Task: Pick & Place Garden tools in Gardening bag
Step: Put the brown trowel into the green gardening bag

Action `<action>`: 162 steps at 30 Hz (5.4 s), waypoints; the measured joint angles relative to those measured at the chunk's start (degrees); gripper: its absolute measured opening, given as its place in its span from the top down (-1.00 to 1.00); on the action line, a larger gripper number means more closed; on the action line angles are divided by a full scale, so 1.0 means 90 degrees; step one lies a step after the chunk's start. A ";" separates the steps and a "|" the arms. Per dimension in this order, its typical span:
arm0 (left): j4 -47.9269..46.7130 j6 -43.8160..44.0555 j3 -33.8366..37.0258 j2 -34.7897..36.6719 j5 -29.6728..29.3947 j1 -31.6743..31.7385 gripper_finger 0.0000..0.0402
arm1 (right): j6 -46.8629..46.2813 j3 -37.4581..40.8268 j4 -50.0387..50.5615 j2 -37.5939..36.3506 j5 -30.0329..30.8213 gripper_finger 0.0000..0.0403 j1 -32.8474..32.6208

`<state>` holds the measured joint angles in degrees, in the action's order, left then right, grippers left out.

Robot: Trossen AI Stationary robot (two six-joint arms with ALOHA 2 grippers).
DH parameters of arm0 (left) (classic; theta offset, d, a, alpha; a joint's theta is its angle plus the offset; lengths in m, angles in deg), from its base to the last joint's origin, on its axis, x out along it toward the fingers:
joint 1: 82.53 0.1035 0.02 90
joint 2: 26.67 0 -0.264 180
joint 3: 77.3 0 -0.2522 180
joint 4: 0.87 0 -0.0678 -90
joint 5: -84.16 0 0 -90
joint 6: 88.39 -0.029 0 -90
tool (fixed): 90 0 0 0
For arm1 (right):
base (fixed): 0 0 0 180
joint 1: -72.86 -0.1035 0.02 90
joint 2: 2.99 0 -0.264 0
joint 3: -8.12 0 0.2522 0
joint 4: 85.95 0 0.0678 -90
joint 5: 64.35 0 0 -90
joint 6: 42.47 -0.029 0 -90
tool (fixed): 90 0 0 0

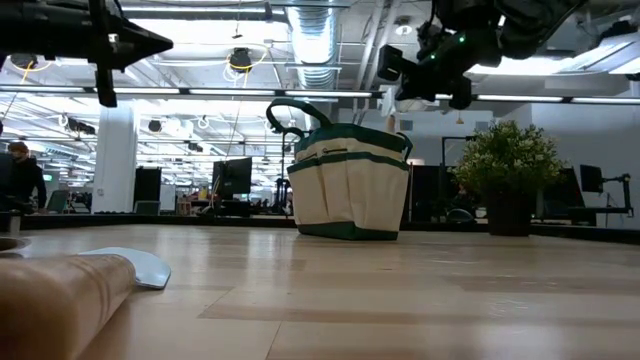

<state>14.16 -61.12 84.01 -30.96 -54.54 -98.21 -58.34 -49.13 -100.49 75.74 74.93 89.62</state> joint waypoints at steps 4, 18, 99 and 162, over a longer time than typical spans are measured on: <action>0.0185 0.0000 0.0000 0.0000 -0.0098 0.0000 0.97 | -0.0055 0.0351 -0.0092 -0.0357 -0.0361 1.00 0.0039; 0.0475 -0.0001 0.0000 0.0000 -0.0274 0.0002 0.97 | -0.0554 0.1567 -0.1250 -0.0516 -0.1163 1.00 0.0316; 0.2227 0.0000 -0.0002 -0.1834 -0.0494 0.0000 0.97 | -0.0053 0.1336 -0.1666 0.0184 -0.3805 1.00 0.0650; 0.2472 -0.0334 -0.0004 -0.1834 0.0602 -0.0003 0.97 | -0.0260 0.0585 0.4392 -0.2810 -0.4495 0.02 0.0442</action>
<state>36.41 -64.12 83.98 -47.47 -49.13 -98.24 -60.68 -43.86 -60.96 50.45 34.48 93.60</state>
